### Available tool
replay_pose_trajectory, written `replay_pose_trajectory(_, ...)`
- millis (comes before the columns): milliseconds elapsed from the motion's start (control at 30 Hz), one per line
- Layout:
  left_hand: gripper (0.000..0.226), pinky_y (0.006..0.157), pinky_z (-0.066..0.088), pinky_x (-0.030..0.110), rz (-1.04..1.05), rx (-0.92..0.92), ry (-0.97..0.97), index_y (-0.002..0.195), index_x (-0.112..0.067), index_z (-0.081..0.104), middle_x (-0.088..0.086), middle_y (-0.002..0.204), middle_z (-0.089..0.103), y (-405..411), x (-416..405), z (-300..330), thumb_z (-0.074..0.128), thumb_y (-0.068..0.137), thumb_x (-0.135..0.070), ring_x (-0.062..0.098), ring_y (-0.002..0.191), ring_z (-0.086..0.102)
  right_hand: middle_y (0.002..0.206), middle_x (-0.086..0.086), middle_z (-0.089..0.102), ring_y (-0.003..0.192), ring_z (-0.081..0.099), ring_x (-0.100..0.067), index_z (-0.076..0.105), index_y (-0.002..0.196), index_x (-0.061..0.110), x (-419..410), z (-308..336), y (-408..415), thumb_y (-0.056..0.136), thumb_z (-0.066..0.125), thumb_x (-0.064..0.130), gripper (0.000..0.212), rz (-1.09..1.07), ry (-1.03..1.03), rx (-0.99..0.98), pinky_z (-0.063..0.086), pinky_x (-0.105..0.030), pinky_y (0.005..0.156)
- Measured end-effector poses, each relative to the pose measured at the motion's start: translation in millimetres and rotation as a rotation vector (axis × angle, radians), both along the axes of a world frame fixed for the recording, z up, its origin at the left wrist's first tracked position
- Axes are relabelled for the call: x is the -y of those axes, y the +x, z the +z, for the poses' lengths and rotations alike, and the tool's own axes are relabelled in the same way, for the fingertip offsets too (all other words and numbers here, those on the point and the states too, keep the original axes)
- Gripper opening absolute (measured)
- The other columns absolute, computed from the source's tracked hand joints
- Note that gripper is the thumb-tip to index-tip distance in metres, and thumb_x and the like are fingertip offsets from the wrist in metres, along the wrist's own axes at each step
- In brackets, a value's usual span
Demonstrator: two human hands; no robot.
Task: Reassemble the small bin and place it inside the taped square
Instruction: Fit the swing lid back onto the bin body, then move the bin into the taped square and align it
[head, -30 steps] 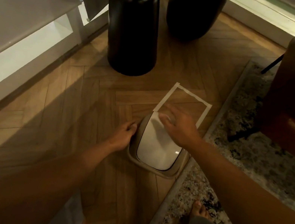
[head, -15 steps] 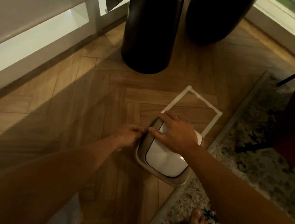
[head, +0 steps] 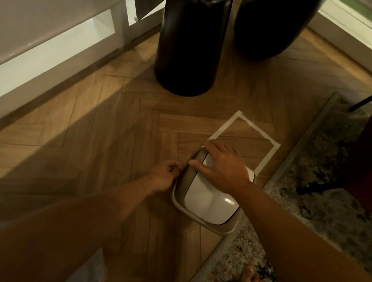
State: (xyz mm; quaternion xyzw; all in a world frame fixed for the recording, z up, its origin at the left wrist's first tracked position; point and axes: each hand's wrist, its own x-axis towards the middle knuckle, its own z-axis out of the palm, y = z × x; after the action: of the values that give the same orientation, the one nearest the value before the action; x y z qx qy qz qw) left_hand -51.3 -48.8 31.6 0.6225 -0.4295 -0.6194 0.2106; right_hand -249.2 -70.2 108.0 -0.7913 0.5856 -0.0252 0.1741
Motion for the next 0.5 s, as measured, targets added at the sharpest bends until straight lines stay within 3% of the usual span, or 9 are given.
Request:
replay_pose_trajectory(100, 0.036, 0.071, 0.049, 0.029, -0.078, 0.173, -0.075, 0.122, -0.020, 0.064, 0.006, 0.109, 0.070, 4.8, -3.6, 8.8, 0.044, 0.105, -0.044, 0.013, 0.081, 0.062, 0.158, -0.008, 0.050, 0.149, 0.039, -0.033, 0.050, 0.153, 0.021, -6.0, 11.7, -10.3, 0.094, 0.038, 0.079, 0.084, -0.088, -0.072, 0.097, 0.029, -0.056, 0.121)
replay_pose_trajectory(167, 0.046, 0.087, 0.053, 0.035, -0.079, 0.135, -0.105, 0.127, -0.031, 0.056, 0.002, 0.127, 0.065, 7.8, -9.2, 12.1, 0.044, 0.096, -0.064, 0.016, 0.102, 0.064, 0.156, -0.008, 0.052, 0.148, 0.040, -0.033, 0.054, 0.150, 0.020, -19.8, 16.2, -24.6, 0.095, 0.042, 0.076, 0.079, -0.142, -0.156, 0.137, 0.031, -0.056, 0.119)
replay_pose_trajectory(233, 0.085, 0.108, 0.045, 0.043, -0.175, 0.102, -0.166, 0.148, -0.038, 0.038, -0.003, 0.148, 0.049, 13.8, -15.1, 11.7, 0.050, 0.078, -0.084, 0.016, 0.132, 0.050, 0.157, -0.012, 0.049, 0.149, 0.038, -0.036, 0.053, 0.148, 0.019, -39.4, 13.5, -41.8, 0.093, 0.045, 0.076, 0.080, -0.187, -0.194, 0.150, 0.032, -0.061, 0.118)
replay_pose_trajectory(267, 0.099, 0.112, 0.039, 0.043, -0.255, 0.130, -0.224, 0.155, -0.043, 0.024, -0.007, 0.156, 0.039, 15.6, -17.7, 12.4, 0.055, 0.073, -0.088, 0.011, 0.138, 0.039, 0.162, -0.013, 0.043, 0.152, 0.032, -0.038, 0.050, 0.151, 0.019, -50.9, 10.3, -50.8, 0.091, 0.044, 0.080, 0.085, -0.211, -0.172, 0.128, 0.029, -0.062, 0.120)
replay_pose_trajectory(333, 0.110, 0.113, 0.031, 0.034, -0.395, 0.185, -0.394, 0.155, -0.054, 0.004, -0.021, 0.160, 0.022, 16.1, -22.4, 15.3, 0.066, 0.070, -0.084, 0.002, 0.141, 0.027, 0.172, -0.014, 0.024, 0.159, 0.017, -0.038, 0.037, 0.159, 0.022, -74.4, 0.8, -67.7, 0.086, 0.041, 0.089, 0.099, -0.261, -0.100, 0.094, 0.019, -0.060, 0.126)
replay_pose_trajectory(400, 0.122, 0.115, 0.031, 0.029, -0.494, 0.172, -0.495, 0.157, -0.053, -0.002, -0.031, 0.159, 0.017, 10.6, -27.5, 19.0, 0.077, 0.067, -0.076, -0.003, 0.144, 0.024, 0.175, -0.015, 0.014, 0.160, 0.010, -0.036, 0.023, 0.164, 0.022, -95.5, -10.0, -79.6, 0.080, 0.044, 0.094, 0.112, -0.292, -0.091, 0.105, 0.013, -0.056, 0.126)
replay_pose_trajectory(500, 0.144, 0.121, 0.032, 0.047, -0.568, 0.153, -0.469, 0.160, -0.039, -0.011, -0.009, 0.168, 0.014, 3.2, -34.5, 19.7, 0.086, 0.058, -0.070, 0.016, 0.153, 0.023, 0.176, -0.006, 0.000, 0.161, 0.002, -0.026, 0.000, 0.167, 0.022, -120.4, -24.9, -84.8, 0.073, 0.055, 0.097, 0.133, -0.314, -0.069, 0.130, 0.010, -0.050, 0.123)
